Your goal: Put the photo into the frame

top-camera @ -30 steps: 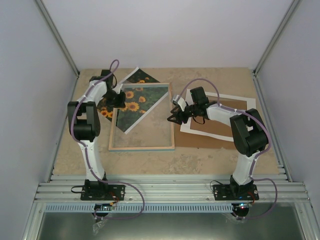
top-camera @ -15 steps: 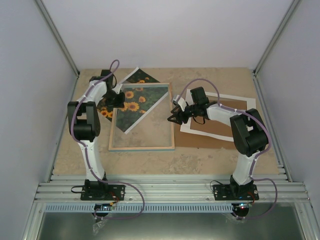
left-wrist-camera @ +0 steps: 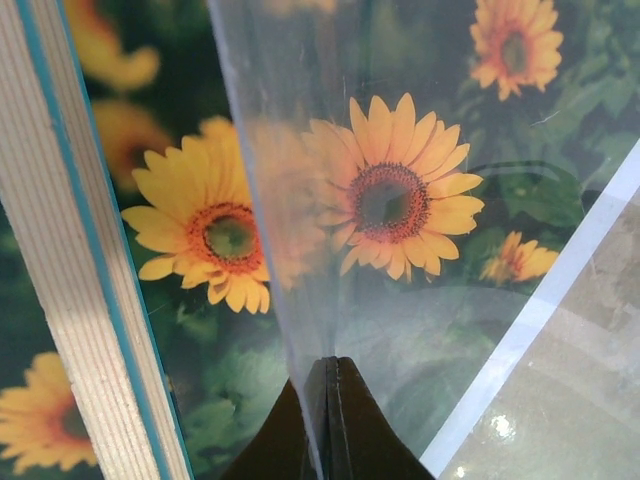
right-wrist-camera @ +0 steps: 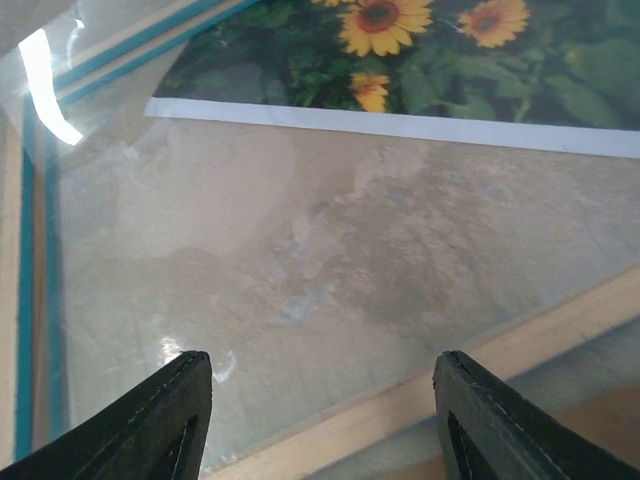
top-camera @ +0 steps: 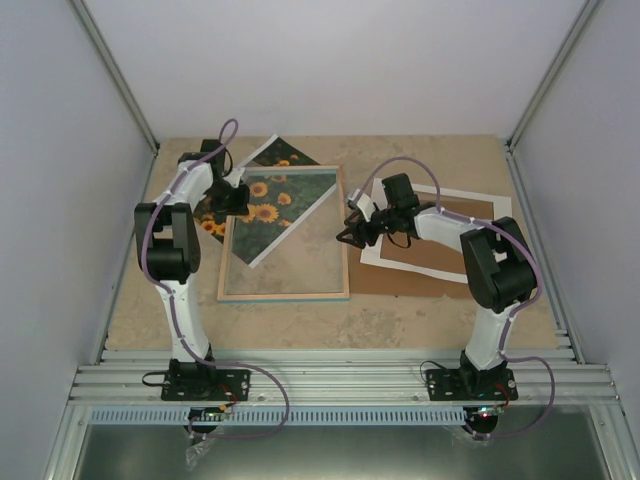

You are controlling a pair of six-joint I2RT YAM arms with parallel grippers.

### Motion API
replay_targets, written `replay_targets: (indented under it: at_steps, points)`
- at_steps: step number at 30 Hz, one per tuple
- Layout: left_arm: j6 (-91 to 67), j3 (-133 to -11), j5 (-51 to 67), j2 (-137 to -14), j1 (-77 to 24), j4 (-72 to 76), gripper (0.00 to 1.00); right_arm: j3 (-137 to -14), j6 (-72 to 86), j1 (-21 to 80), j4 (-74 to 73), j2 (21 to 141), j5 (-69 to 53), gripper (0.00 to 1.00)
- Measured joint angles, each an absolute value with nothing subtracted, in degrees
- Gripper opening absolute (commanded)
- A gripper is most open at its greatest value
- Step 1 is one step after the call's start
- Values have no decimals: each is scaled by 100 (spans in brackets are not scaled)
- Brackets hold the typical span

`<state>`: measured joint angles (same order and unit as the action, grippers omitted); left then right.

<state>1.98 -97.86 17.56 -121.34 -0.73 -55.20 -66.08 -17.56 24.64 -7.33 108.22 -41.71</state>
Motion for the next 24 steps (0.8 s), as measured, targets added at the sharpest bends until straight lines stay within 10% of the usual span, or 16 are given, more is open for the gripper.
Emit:
replay_targets:
  at_steps: [24]
  points:
    - [305,-9786,2062,-12232,-86,-5437,0,-7046,-661,2115,-862,11727,-4311,60]
